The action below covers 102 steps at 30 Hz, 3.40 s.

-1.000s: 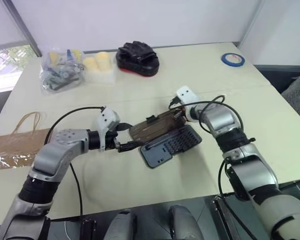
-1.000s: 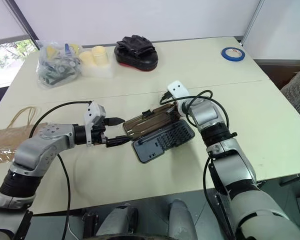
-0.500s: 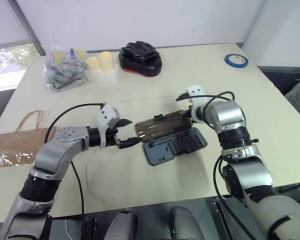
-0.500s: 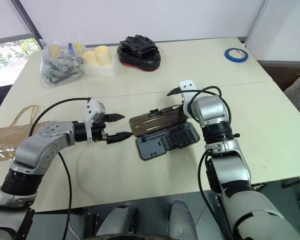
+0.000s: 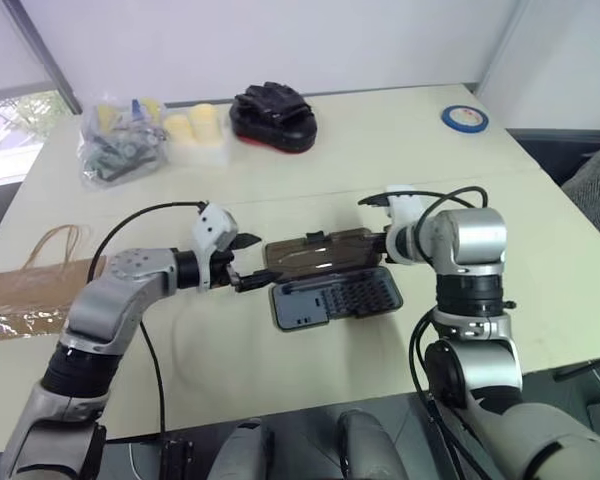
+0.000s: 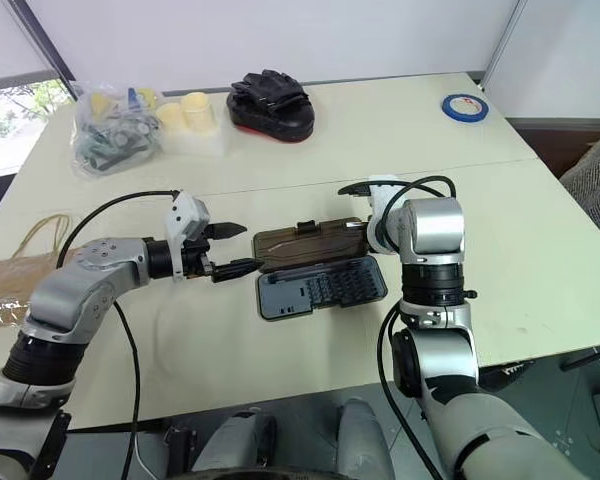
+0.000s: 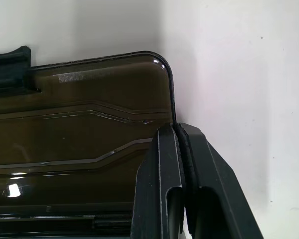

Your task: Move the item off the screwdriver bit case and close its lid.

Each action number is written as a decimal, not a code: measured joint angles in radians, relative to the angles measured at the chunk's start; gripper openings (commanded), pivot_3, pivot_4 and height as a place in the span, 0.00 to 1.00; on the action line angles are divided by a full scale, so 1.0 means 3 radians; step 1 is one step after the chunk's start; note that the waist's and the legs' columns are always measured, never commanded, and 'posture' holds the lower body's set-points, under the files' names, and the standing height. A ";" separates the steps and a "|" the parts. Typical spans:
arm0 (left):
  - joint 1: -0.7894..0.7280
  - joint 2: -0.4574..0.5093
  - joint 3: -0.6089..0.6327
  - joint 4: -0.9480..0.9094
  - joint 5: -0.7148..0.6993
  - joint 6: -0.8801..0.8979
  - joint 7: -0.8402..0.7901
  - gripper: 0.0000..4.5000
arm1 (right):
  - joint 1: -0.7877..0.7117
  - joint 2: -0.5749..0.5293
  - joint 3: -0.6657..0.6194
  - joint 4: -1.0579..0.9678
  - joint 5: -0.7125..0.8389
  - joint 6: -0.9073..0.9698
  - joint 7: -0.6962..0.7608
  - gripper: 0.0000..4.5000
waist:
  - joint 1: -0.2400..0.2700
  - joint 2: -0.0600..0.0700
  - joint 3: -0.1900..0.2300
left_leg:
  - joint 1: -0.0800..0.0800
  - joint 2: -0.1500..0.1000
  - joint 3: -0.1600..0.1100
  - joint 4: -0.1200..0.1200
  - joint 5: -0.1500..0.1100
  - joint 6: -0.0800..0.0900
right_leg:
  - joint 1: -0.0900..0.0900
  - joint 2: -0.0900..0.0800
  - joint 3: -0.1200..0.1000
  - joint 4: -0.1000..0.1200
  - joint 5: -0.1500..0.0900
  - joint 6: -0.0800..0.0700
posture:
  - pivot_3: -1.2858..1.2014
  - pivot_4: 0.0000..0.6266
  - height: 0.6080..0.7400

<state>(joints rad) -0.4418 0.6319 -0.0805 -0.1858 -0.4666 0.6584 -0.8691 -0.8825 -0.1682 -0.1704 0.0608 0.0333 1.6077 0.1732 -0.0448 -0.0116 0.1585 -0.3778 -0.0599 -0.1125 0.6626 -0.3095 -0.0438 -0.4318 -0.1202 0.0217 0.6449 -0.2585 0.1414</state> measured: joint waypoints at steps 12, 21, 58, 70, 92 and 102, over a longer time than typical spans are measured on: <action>-0.0011 -0.0016 0.0000 0.0029 0.0007 0.0001 -0.0008 1.00 | 0.0000 0.0035 -0.0069 -0.0008 0.0133 0.0000 -0.0159 0.01 | -0.0003 0.0000 0.0000 | -0.0001 0.0001 0.0001 -0.0002 0.0000 0.0000 | -0.0006 0.0000 0.0001 0.0005 0.0000 0.0000 | 0.52 0.24 1.00; -0.0010 -0.0023 0.0000 0.0028 0.0006 0.0004 0.0004 1.00 | 0.0011 -0.0217 0.0156 -0.0005 0.0366 0.0001 -0.0056 0.01 | -0.0001 0.0000 0.0000 | -0.0001 0.0001 0.0002 -0.0001 0.0000 0.0000 | -0.0006 0.0000 0.0001 0.0005 0.0000 0.0000 | 0.52 0.24 1.00; 0.0146 -0.0214 -0.0202 0.0119 -0.0085 -0.0361 -0.0474 0.68 | 0.0132 -0.0905 0.0623 -0.0406 0.0589 -0.1482 0.0554 1.00 | 0.0008 0.0000 0.0001 | -0.0007 0.0001 0.0004 0.0003 0.0000 0.0000 | -0.0009 0.0000 0.0001 -0.0001 0.0000 0.0000 | 0.52 0.24 1.00; 0.0147 -0.0161 -0.0321 0.0065 -0.0014 -0.0435 -0.0775 0.01 | 0.0139 -0.0917 0.0659 -0.0378 0.0578 -0.1594 0.0594 1.00 | 0.0008 0.0000 0.0001 | -0.0007 0.0001 0.0003 0.0003 0.0000 0.0000 | -0.0009 0.0000 0.0001 0.0000 0.0000 0.0000 | 0.52 0.24 1.00; 0.0054 -0.0178 -0.0682 0.0636 0.0535 -0.0877 -0.1076 0.01 | -0.0322 -0.1293 0.1562 0.1216 0.0133 -0.2844 0.1935 1.00 | 0.0008 0.0000 0.0001 | -0.0005 0.0000 0.0005 0.0004 0.0000 0.0001 | -0.0008 0.0000 0.0000 -0.0001 0.0000 0.0000 | 0.52 0.24 1.00; 0.0120 -0.0177 -0.0672 0.0567 0.0541 -0.0903 -0.1025 0.01 | -0.0330 -0.1137 0.1708 0.1640 -0.0070 -0.3136 0.2248 1.00 | 0.0004 0.0000 0.0001 | -0.0004 0.0001 0.0003 0.0004 0.0000 0.0000 | -0.0008 0.0000 0.0000 -0.0001 0.0000 0.0000 | 0.52 0.24 1.00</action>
<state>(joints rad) -0.4058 0.5788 -0.2823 -0.0156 -0.3042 0.3874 -1.1765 -0.9815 -0.5093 0.3421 0.5528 0.0122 0.6668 0.8475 -0.0438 -0.0116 0.1587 -0.3791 -0.0598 -0.1115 0.6639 -0.3095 -0.0436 -0.4343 -0.1202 0.0217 0.6447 -0.2585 0.1414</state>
